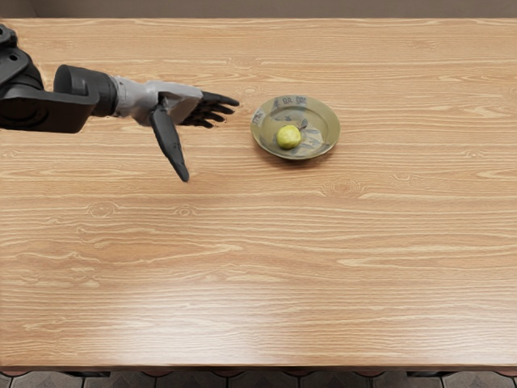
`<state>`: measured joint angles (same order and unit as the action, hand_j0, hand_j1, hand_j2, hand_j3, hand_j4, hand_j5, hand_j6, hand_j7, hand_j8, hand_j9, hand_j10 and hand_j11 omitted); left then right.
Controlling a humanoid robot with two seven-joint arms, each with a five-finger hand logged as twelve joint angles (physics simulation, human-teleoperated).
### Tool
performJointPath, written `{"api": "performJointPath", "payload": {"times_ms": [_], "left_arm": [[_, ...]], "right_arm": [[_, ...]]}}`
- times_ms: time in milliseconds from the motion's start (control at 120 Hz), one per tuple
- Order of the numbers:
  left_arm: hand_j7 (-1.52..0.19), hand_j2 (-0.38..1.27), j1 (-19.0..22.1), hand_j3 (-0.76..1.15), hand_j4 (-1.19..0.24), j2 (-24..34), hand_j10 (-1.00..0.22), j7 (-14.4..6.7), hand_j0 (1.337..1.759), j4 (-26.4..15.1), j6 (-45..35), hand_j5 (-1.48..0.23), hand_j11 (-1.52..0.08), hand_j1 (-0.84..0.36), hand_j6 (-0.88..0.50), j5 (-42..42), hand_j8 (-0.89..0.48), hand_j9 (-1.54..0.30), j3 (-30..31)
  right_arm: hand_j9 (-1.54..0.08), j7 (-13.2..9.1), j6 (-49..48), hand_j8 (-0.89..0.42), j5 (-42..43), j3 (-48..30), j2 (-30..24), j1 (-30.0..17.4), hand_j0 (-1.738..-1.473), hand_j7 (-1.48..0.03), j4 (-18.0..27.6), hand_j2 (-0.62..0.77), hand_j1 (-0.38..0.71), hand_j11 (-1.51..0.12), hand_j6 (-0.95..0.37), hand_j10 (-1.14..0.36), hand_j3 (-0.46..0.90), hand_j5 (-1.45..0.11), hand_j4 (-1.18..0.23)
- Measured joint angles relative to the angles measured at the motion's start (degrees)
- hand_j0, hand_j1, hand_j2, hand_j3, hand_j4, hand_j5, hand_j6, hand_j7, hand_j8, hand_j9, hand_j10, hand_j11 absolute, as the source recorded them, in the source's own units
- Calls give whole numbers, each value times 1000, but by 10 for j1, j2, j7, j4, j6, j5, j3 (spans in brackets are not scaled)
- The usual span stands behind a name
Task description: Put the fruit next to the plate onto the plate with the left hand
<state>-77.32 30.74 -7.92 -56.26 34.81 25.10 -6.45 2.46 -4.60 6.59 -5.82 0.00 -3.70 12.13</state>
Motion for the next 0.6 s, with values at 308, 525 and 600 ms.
{"api": "performJointPath", "payload": {"times_ms": [308,525,600], "left_arm": [[0,1,44,0,-2,79,-1,0,1658,-8,2,0,0,349,-2,-17,-2,0,-30],[0,1,65,0,-2,92,-1,0,1658,-9,2,0,0,349,-2,-37,-2,0,-53],[0,1,65,0,-2,97,-1,-1,1658,-8,2,0,0,349,-2,-46,-2,0,-55]], "right_arm": [[-43,-2,0,-33,0,0,0,4,-1658,-43,2,-7,-310,-43,-33,-33,0,-43,-33],[-43,-3,0,-33,-1,-1,0,4,-1658,-43,3,-7,-310,-43,-33,-33,0,-43,-33],[-43,-3,0,-33,0,-1,0,4,-1658,-43,3,-7,-310,-43,-33,-33,0,-43,-33]]}}
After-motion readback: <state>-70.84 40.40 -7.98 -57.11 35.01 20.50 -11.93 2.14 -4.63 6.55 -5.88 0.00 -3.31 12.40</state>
